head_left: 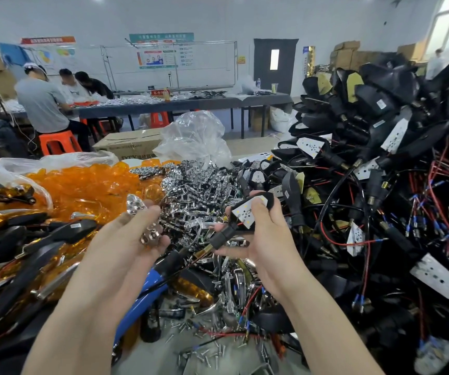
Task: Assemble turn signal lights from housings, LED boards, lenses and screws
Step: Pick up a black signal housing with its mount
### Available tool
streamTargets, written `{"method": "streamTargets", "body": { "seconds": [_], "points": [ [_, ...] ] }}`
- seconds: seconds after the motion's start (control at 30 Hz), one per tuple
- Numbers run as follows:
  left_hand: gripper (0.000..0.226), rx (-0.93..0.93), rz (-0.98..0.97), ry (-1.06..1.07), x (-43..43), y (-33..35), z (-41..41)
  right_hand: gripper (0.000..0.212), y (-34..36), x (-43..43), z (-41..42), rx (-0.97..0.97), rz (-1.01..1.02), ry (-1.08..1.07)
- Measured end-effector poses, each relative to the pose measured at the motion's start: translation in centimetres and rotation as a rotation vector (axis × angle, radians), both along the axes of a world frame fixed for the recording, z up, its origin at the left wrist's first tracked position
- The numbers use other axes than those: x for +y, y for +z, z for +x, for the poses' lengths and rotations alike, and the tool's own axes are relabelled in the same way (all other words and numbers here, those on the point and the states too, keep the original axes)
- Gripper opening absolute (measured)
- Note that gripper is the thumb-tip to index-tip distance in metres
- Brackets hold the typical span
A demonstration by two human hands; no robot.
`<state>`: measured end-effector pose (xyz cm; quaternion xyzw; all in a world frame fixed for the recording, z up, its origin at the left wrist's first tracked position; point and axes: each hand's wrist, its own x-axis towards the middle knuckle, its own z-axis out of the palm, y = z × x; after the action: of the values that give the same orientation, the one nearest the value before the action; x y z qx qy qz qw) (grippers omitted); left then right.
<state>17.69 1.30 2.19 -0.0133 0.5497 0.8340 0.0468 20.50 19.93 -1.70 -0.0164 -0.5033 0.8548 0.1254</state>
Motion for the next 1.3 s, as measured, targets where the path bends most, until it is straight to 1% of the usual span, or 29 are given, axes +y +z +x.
{"method": "streamTargets", "body": {
  "seconds": [0.1,0.17,0.27,0.3,0.33,0.4,0.43,0.47,0.5,0.53,0.57,0.6,0.67,0.7,0.77,0.83,0.93,0.97,1.03,1.1,1.17,1.23,1.3],
  "points": [
    [0.014,0.037,-0.043,-0.068,0.6,-0.9,-0.1,0.017,-0.1,-0.1,-0.1,0.011,0.075,-0.005],
    [0.016,0.042,-0.039,-0.093,1.2,-1.0,-0.1,0.016,-0.1,-0.2,-0.1,0.028,0.117,-0.007],
    [0.013,0.054,-0.016,-0.135,2.1,-0.9,0.0,0.017,0.0,-0.1,-0.1,0.042,0.196,-0.036],
    [0.017,0.073,-0.046,-0.134,2.4,-1.0,0.0,0.018,0.0,0.0,-0.1,0.048,0.217,-0.045],
    [0.023,0.106,-0.129,-0.124,2.6,-1.1,0.1,0.018,0.0,0.1,-0.1,0.056,0.229,-0.050],
    [0.031,0.243,-0.431,-0.125,2.7,-1.7,0.3,0.016,0.1,0.2,0.0,0.073,0.239,-0.057],
    [0.040,0.315,-0.592,-0.161,2.6,-1.8,0.7,0.015,0.1,0.2,0.0,0.078,0.242,-0.061],
    [0.053,0.355,-0.710,-0.178,2.5,-1.9,1.0,0.016,0.2,0.2,0.1,0.080,0.241,-0.060],
    [0.063,0.383,-0.765,-0.189,2.5,-2.0,1.2,0.016,0.2,0.2,0.2,0.083,0.239,-0.060],
    [0.057,0.427,-0.781,-0.202,2.5,-2.0,1.4,0.016,0.3,0.3,0.2,0.085,0.239,-0.061],
    [0.040,0.480,-0.786,-0.210,2.7,-1.8,1.7,0.016,0.3,0.3,0.3,0.089,0.242,-0.062],
    [0.029,0.523,-0.795,-0.218,2.8,-1.5,1.9,0.016,0.3,0.3,0.3,0.092,0.250,-0.065],
    [0.043,0.594,-0.783,-0.222,2.8,-1.2,2.0,0.017,0.4,0.4,0.3,0.094,0.265,-0.075],
    [0.044,0.610,-0.759,-0.226,2.8,-1.1,2.0,0.017,0.4,0.4,0.3,0.097,0.272,-0.084],
    [0.033,0.624,-0.695,-0.222,2.8,-0.8,2.2,0.016,0.4,0.5,0.2,0.102,0.293,-0.110],
    [0.027,0.634,-0.643,-0.193,2.8,-1.0,2.0,0.016,0.4,0.5,0.1,0.102,0.310,-0.141],
    [0.035,0.673,-0.623,-0.162,3.1,-1.3,1.8,0.017,0.1,0.6,-0.1,0.088,0.423,-0.209],
    [0.035,0.670,-0.628,-0.152,3.3,-1.4,1.6,0.017,-0.1,0.4,-0.3,0.085,0.410,-0.208],
    [0.035,0.653,-0.671,-0.104,3.9,-1.8,1.4,0.015,-0.5,-0.1,-0.7,0.064,0.364,-0.182],
    [0.031,0.647,-0.765,-0.031,4.7,-2.1,1.5,0.015,-0.8,-0.7,-0.9,0.064,0.465,-0.252],
    [0.025,0.653,-0.824,0.011,5.1,-2.2,1.8,0.015,-1.2,-1.0,-1.0,0.064,0.492,-0.280],
    [0.017,0.629,-0.859,-0.016,4.5,-1.8,1.8,0.013,-1.3,-0.7,-1.2,0.035,0.482,-0.287],
    [0.010,0.582,-0.955,-0.147,3.0,-0.8,2.1,0.016,-1.0,-0.3,-1.4,0.006,0.416,-0.274]
  ]
}}
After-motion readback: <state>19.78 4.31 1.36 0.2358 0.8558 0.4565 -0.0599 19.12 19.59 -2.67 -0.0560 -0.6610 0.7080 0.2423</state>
